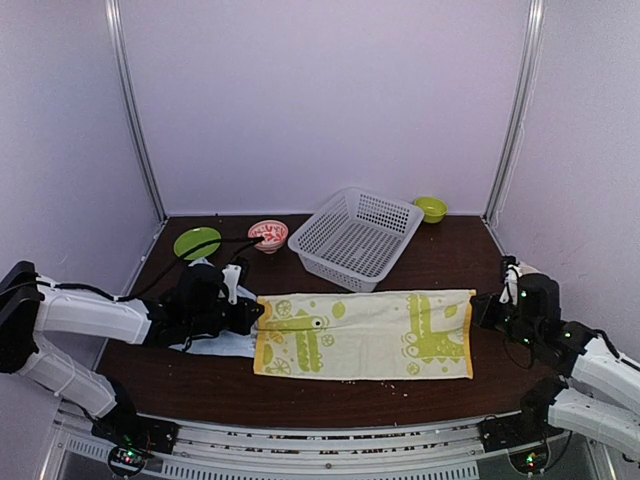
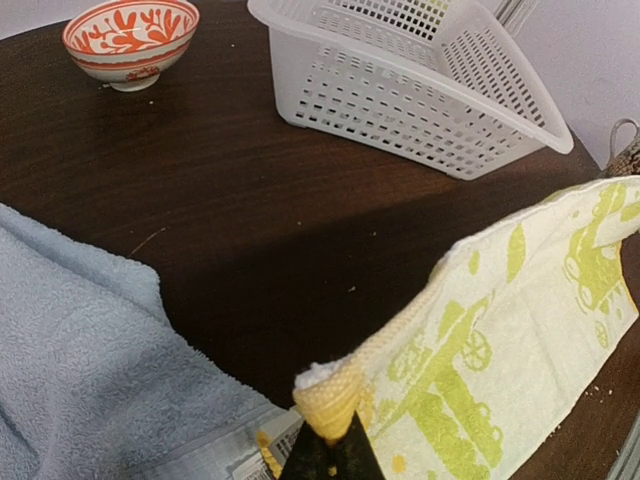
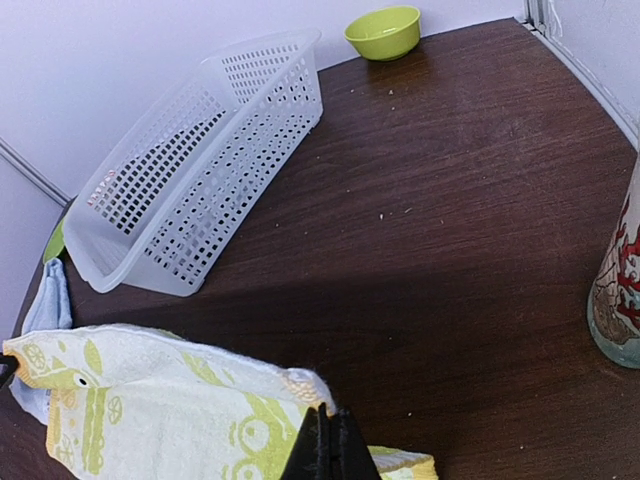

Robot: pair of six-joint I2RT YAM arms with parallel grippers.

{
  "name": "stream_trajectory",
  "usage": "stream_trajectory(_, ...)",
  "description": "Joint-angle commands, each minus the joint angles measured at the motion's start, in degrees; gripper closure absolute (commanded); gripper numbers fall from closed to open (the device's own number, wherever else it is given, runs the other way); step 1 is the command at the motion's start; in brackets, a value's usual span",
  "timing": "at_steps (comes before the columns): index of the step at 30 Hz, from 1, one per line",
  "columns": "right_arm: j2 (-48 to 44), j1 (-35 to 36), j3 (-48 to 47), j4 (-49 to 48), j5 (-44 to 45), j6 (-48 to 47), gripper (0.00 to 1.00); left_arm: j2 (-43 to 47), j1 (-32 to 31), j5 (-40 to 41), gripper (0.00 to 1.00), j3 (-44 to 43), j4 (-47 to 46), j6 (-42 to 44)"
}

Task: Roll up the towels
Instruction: Fold the towel at the center of the board.

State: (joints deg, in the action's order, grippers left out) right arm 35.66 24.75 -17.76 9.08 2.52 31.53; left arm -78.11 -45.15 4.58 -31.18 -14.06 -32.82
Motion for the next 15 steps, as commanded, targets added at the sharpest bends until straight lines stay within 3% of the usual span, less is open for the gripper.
stream_trajectory(1, -4.0, -0.1, 1.0, 4.4, -2.4, 1.8, 1.00, 2.4, 0.1, -3.4, 1.00, 0.8, 0.2, 0.9)
stream_trajectory(15, -13.7, -0.1, 5.2, 10.8, -9.1, 5.8, 1.00, 10.7, 0.1, -7.0, 0.98, 6.8, 2.5, 2.1)
